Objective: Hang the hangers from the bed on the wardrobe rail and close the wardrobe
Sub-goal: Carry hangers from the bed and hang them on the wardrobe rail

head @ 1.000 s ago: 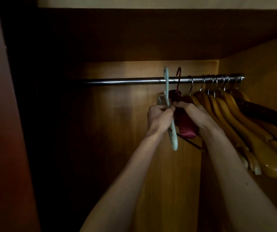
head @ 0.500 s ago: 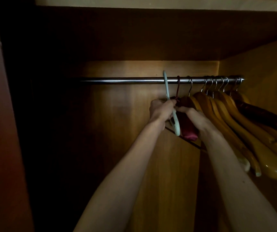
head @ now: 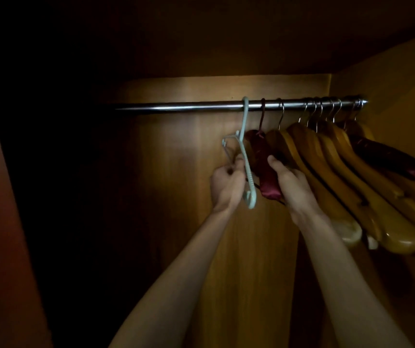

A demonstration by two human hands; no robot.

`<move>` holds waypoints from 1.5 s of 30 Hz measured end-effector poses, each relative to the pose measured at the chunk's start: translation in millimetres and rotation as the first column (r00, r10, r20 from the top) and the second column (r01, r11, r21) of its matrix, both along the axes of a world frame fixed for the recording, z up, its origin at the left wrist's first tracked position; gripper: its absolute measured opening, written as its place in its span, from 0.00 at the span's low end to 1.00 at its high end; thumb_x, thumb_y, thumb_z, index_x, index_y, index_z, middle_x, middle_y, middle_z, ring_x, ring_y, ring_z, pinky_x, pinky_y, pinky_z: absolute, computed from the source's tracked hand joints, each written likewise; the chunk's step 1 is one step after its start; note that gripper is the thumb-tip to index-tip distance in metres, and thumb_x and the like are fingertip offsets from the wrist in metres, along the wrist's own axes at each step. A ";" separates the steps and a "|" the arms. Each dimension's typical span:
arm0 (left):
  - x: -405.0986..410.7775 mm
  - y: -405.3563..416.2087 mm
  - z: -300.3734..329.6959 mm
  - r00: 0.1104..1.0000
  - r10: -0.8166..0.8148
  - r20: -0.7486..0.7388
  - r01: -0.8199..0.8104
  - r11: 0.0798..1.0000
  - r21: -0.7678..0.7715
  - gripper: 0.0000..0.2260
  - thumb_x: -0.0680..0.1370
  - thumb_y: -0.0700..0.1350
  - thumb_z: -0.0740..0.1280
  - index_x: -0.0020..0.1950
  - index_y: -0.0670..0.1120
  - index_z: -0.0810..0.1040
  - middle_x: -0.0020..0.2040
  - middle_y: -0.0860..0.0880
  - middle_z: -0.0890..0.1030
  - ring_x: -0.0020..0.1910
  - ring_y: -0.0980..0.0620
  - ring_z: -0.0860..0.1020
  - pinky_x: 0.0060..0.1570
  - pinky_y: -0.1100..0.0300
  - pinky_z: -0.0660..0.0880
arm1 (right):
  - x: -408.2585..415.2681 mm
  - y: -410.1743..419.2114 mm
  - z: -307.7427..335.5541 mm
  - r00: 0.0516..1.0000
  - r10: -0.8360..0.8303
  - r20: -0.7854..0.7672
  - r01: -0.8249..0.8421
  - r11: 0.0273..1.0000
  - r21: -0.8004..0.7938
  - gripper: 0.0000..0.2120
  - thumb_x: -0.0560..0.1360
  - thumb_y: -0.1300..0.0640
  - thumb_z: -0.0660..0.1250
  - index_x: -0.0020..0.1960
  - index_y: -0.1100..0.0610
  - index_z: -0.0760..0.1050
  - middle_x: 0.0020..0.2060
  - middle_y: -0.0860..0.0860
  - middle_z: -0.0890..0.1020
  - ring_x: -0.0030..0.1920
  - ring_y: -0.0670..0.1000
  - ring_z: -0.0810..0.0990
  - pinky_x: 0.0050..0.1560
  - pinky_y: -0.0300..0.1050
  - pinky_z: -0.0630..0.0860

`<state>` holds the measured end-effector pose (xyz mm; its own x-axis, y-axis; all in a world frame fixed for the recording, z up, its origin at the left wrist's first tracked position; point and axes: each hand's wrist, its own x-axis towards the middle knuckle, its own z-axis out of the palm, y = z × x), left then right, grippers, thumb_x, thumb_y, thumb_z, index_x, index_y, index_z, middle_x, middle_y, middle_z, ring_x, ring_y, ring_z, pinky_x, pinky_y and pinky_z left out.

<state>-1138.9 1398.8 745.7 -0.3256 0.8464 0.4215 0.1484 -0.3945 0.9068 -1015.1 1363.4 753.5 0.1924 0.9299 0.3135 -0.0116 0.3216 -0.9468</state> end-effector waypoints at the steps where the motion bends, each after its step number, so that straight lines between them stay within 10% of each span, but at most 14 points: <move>1: -1.0 -3.0 -13.0 0.999 0.030 0.022 -0.031 0.999 0.044 0.19 0.81 0.56 0.64 0.40 0.46 0.84 0.34 0.52 0.84 0.35 0.56 0.81 0.37 0.62 0.76 | -0.9 -3.9 -10.7 1.000 -0.020 -0.012 0.020 1.000 0.020 0.12 0.78 0.40 0.66 0.48 0.49 0.79 0.45 0.50 0.86 0.44 0.49 0.84 0.48 0.43 0.80; 8: -3.3 -39.3 -172.8 1.000 0.009 -0.024 -0.012 0.990 -0.141 0.13 0.82 0.43 0.65 0.37 0.49 0.79 0.30 0.55 0.77 0.28 0.57 0.72 0.31 0.61 0.68 | 6.3 -46.6 -140.2 0.992 0.007 0.127 0.002 0.998 -0.067 0.15 0.81 0.43 0.64 0.48 0.54 0.79 0.35 0.48 0.80 0.29 0.43 0.77 0.30 0.35 0.72; 13: 2.6 -75.3 -320.1 0.947 -0.302 -0.108 0.170 0.759 -0.629 0.09 0.81 0.45 0.67 0.42 0.47 0.82 0.33 0.55 0.79 0.31 0.57 0.76 0.30 0.68 0.70 | 30.9 -82.9 -265.2 0.961 0.170 0.216 -0.052 0.884 -0.465 0.08 0.80 0.46 0.66 0.55 0.48 0.79 0.47 0.46 0.83 0.43 0.44 0.80 0.46 0.39 0.78; 20: 33.3 -120.2 -492.4 0.500 -0.858 -0.117 0.142 0.215 -0.966 0.17 0.82 0.42 0.66 0.32 0.45 0.73 0.29 0.51 0.74 0.27 0.56 0.71 0.28 0.66 0.68 | 71.0 -176.1 -472.7 0.977 0.039 0.210 0.165 0.486 -0.858 0.07 0.79 0.55 0.69 0.51 0.58 0.83 0.39 0.50 0.83 0.37 0.48 0.79 0.44 0.49 0.79; 25: 59.0 -159.6 -562.8 0.114 -0.993 -0.011 -0.013 0.009 -1.000 0.12 0.81 0.44 0.65 0.37 0.45 0.76 0.31 0.50 0.76 0.29 0.55 0.72 0.31 0.62 0.69 | 66.0 -287.0 -564.6 0.925 -0.348 0.149 0.213 0.155 -0.965 0.12 0.78 0.53 0.69 0.46 0.62 0.84 0.37 0.57 0.86 0.36 0.53 0.82 0.43 0.52 0.82; 33: 92.3 -250.2 -622.1 -0.456 -0.890 0.011 -0.121 0.050 -0.991 0.14 0.78 0.43 0.67 0.32 0.44 0.79 0.33 0.43 0.81 0.26 0.50 0.73 0.27 0.61 0.69 | -29.7 -462.1 -626.6 0.484 -0.852 0.197 0.071 -0.186 -0.980 0.10 0.75 0.55 0.66 0.41 0.57 0.83 0.39 0.57 0.87 0.32 0.52 0.82 0.31 0.41 0.77; 38: 109.4 -337.3 -626.5 -0.754 -0.656 0.029 -0.121 0.096 -0.988 0.15 0.78 0.42 0.66 0.31 0.44 0.78 0.29 0.48 0.80 0.25 0.53 0.73 0.20 0.68 0.67 | -121.0 -534.0 -639.6 0.072 -0.983 0.170 -0.098 -0.177 -0.979 0.10 0.78 0.58 0.66 0.44 0.61 0.83 0.35 0.55 0.83 0.29 0.51 0.79 0.30 0.41 0.75; 45: 129.1 -469.9 -630.1 -0.930 -0.360 0.072 -0.122 0.117 -0.986 0.10 0.80 0.40 0.65 0.39 0.44 0.80 0.31 0.48 0.80 0.27 0.53 0.73 0.24 0.65 0.67 | -232.6 -595.7 -655.4 -0.392 -0.908 0.147 -0.263 -0.042 -0.964 0.13 0.79 0.61 0.62 0.55 0.70 0.80 0.38 0.58 0.81 0.31 0.53 0.75 0.33 0.43 0.72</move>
